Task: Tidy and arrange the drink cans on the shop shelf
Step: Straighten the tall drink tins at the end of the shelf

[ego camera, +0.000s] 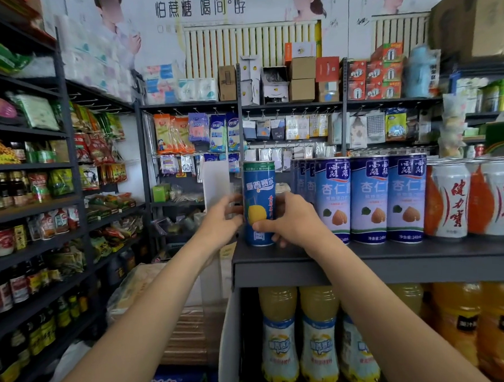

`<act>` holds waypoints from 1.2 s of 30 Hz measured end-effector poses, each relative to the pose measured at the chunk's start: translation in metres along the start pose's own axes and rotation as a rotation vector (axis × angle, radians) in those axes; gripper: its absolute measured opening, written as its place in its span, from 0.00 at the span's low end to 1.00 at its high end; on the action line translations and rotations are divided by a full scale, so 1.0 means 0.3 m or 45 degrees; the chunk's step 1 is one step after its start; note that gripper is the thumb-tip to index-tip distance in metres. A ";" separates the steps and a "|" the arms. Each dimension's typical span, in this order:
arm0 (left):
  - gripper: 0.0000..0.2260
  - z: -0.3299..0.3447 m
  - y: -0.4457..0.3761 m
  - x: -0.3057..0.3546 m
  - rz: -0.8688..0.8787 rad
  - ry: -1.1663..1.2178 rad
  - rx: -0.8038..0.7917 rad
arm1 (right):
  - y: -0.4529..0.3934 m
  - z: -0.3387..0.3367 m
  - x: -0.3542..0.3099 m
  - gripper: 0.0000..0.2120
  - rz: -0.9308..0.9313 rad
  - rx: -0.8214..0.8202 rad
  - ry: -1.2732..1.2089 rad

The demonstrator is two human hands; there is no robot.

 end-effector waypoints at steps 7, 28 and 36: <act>0.16 -0.050 0.042 0.026 0.064 -0.108 0.162 | 0.028 0.005 -0.005 0.24 0.007 0.007 0.064; 0.32 0.317 0.220 0.359 0.386 -0.535 0.307 | 0.316 -0.515 0.019 0.16 -0.309 0.866 0.574; 0.26 0.576 0.307 0.487 0.791 -0.928 0.551 | 0.375 -0.793 0.276 0.29 0.090 0.905 0.755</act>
Point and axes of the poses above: each hand's wrist, its own y-axis away from the middle knuckle, its own z-axis out of the palm, x = y × z, the point moved 9 cm from there along -y, towards the middle knuckle, and after that the axes turned 6 degrees about -z, right-handed, at the moved point
